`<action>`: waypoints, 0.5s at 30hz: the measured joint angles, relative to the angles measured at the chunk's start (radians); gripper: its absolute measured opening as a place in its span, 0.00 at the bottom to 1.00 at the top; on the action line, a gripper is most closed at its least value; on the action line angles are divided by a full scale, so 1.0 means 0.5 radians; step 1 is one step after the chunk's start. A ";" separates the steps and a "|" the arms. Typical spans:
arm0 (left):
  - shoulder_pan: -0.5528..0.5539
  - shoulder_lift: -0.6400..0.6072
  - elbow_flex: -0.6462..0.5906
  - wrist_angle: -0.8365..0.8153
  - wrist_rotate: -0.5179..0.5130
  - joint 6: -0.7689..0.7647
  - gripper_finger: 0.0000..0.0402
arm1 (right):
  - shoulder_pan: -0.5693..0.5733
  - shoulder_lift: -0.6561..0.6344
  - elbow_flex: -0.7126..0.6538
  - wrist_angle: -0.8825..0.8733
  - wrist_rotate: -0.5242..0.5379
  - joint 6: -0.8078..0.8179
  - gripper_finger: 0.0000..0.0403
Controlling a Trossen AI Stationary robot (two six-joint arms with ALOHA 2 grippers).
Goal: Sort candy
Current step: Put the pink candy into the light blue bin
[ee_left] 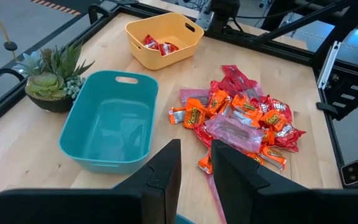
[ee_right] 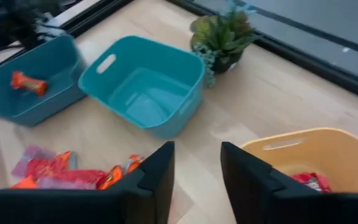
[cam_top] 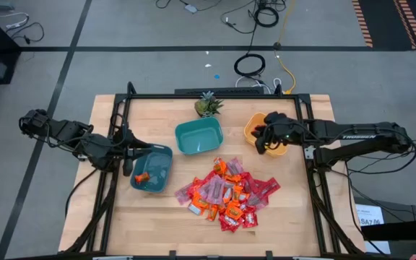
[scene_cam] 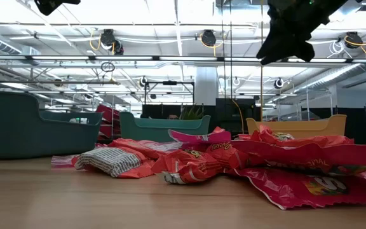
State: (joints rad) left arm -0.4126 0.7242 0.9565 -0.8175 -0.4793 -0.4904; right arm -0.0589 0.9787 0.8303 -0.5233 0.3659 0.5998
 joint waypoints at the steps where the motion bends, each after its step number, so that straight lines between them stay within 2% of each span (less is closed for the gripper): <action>1: 0.000 0.000 0.000 0.000 0.000 0.000 0.24 | 0.000 0.010 0.000 0.002 0.027 0.001 0.33; 11: -0.001 0.000 0.000 0.001 -0.001 -0.002 0.24 | 0.001 0.110 0.000 -0.002 0.051 -0.049 0.66; 15: 0.000 0.000 0.000 0.001 -0.001 -0.001 0.24 | 0.027 0.217 0.000 0.053 -0.044 -0.177 0.74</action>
State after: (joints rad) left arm -0.4128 0.7242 0.9565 -0.8169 -0.4797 -0.4909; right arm -0.0455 1.0872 0.8303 -0.4967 0.3438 0.5114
